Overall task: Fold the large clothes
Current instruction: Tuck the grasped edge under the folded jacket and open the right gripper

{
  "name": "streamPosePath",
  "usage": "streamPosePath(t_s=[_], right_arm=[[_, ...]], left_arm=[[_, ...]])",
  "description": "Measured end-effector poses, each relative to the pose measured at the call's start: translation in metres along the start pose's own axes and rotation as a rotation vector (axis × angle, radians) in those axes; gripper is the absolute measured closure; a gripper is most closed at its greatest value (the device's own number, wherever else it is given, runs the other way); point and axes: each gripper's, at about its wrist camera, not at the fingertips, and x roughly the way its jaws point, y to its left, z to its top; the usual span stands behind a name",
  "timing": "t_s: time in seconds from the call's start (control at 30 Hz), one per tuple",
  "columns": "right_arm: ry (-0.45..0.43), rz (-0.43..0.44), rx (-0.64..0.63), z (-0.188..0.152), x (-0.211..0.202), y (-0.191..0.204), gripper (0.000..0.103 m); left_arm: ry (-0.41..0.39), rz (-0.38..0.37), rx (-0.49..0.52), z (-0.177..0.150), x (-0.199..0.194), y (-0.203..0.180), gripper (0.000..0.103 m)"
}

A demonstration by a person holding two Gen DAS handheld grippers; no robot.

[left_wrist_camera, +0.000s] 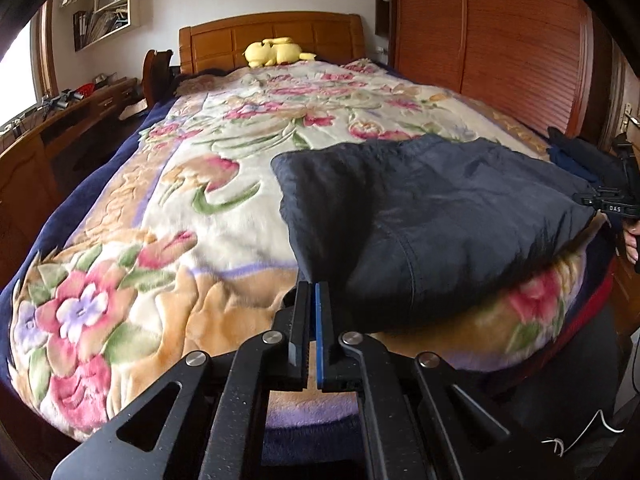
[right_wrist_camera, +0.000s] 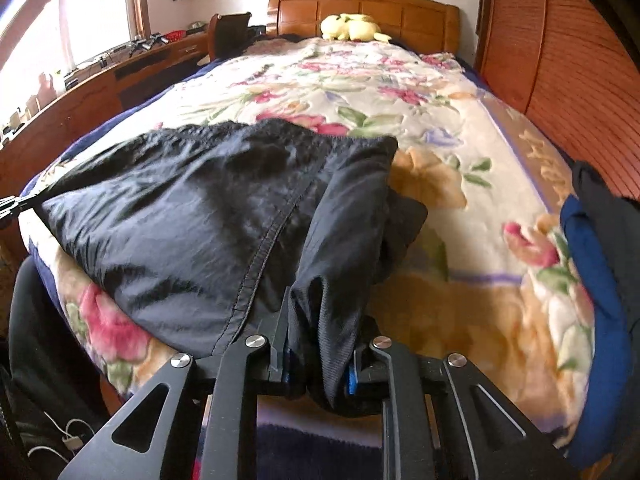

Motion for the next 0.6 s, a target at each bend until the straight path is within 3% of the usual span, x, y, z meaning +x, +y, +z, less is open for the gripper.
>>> streamPosePath(t_s=[0.07,0.17,0.3,0.4,0.6], right_arm=[[0.009,-0.005,0.006,0.005,0.005,-0.002,0.080],[0.007,-0.024,0.014,0.012,0.005,-0.001,0.067],[-0.020,-0.050,0.005,0.024,-0.003,-0.001,0.053],[-0.033,-0.054,-0.012,0.033,0.001,0.002,0.051],[-0.028,-0.071,-0.036,0.082,0.045,-0.010,0.051]], left_arm=[[0.014,0.012,-0.012,0.000,0.004,0.002,0.101],[0.025,-0.008,-0.045,0.001,0.008,0.008,0.101],[0.020,-0.026,-0.053,0.004,0.009,0.009,0.086],[0.008,-0.035,-0.054,0.011,0.011,0.005,0.075],[-0.025,-0.059,-0.033,0.032,0.013,-0.008,0.071]])
